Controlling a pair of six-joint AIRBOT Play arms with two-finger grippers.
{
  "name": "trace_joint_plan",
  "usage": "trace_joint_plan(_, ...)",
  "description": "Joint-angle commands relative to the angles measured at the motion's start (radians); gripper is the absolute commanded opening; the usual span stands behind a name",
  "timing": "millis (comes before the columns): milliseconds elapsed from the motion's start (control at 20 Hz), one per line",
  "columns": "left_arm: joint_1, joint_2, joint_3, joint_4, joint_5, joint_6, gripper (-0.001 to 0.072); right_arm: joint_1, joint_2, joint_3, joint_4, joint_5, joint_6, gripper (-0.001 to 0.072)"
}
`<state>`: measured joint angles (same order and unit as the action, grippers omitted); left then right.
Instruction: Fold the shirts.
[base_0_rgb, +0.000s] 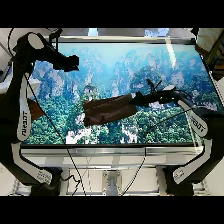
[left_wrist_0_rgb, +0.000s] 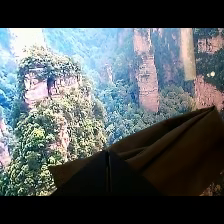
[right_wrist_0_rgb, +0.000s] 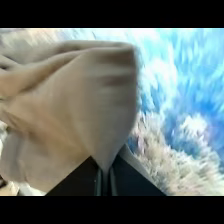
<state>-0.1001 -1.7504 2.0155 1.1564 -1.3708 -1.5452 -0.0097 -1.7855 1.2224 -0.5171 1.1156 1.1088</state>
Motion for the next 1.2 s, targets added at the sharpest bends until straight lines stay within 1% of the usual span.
trace_joint_plan(0, 0.000, 0.001, 0.001, -0.013, -0.019, 0.000, 0.0015, -0.102, 0.091, 0.087, -0.276, -0.010, 0.138, 0.0022)
trace_joint_plan(100, 0.000, 0.001, 0.001, -0.019, -0.026, 0.000, 0.0015, -0.201, 0.205, 0.138, -0.676, 0.077, 0.285, 0.0022)
trace_joint_plan(150, 0.000, 0.001, 0.001, -0.025, -0.026, 0.000, 0.0015, -0.254, 0.274, 0.145, -0.887, 0.152, 0.344, 0.0022)
trace_joint_plan(200, 0.000, 0.001, 0.001, -0.040, -0.020, 0.000, 0.0015, -0.306, 0.335, 0.144, -1.044, 0.229, 0.371, 0.0022)
trace_joint_plan(250, 0.000, 0.001, 0.001, -0.063, -0.007, 0.000, 0.0015, -0.365, 0.393, 0.144, -1.167, 0.322, 0.369, 0.0022)
trace_joint_plan(300, 0.000, 0.001, 0.001, -0.092, 0.006, 0.000, 0.0015, -0.420, 0.442, 0.135, -1.226, 0.389, 0.368, 0.0022)
trace_joint_plan(350, 0.000, 0.001, 0.001, -0.128, 0.020, 0.000, 0.0015, -0.481, 0.500, 0.101, -1.252, 0.414, 0.361, 0.0022)
trace_joint_plan(500, -0.002, 0.001, 0.001, -0.235, 0.006, 0.029, 0.0015, -0.656, 0.663, -0.083, -1.337, 0.388, 0.349, 0.0022)
trace_joint_plan(600, -0.007, 0.001, 0.001, -0.248, 0.006, 0.032, 0.0015, -0.786, 0.736, -0.245, -1.320, 0.358, 0.334, 0.0024)
trace_joint_plan(650, -0.013, 0.001, 0.001, -0.248, 0.008, 0.032, 0.0015, -0.844, 0.754, -0.332, -1.302, 0.344, 0.306, 0.0025)
trace_joint_plan(750, -0.015, 0.001, 0.001, -0.261, -0.003, 0.032, 0.0015, -0.935, 0.758, -0.480, -1.302, 0.349, 0.250, 0.0027)
trace_joint_plan(800, -0.015, 0.001, 0.001, -0.263, -0.009, 0.032, 0.0015, -0.969, 0.760, -0.537, -1.301, 0.340, 0.238, 0.0030)
trace_joint_plan(850, -0.015, 0.001, 0.001, -0.264, -0.016, 0.032, 0.0015, -0.993, 0.770, -0.575, -1.296, 0.319, 0.237, 0.0052)
trace_joint_plan(900, -0.014, 0.001, 0.001, -0.266, -0.023, 0.032, 0.0015, -0.995, 0.792, -0.580, -1.282, 0.292, 0.232, 0.0116)
trace_joint_plan(950, -0.014, 0.001, 0.001, -0.268, -0.027, 0.032, 0.0015, -0.990, 0.834, -0.560, -1.245, 0.253, 0.222, 0.0260)
trace_joint_plan(1000, -0.014, 0.001, 0.001, -0.268, -0.030, 0.032, 0.0015, -0.985, 0.876, -0.524, -1.166, 0.213, 0.229, 0.0434)
trace_joint_plan(1050, -0.014, 0.001, 0.001, -0.269, -0.034, 0.032, 0.0015, -0.983, 0.915, -0.472, -1.025, 0.176, 0.229, 0.0546)
trace_joint_plan(1150, -0.014, 0.001, 0.001, -0.277, -0.048, 0.032, 0.0015, -0.977, 0.977, -0.357, -0.719, 0.101, 0.226, 0.0547)
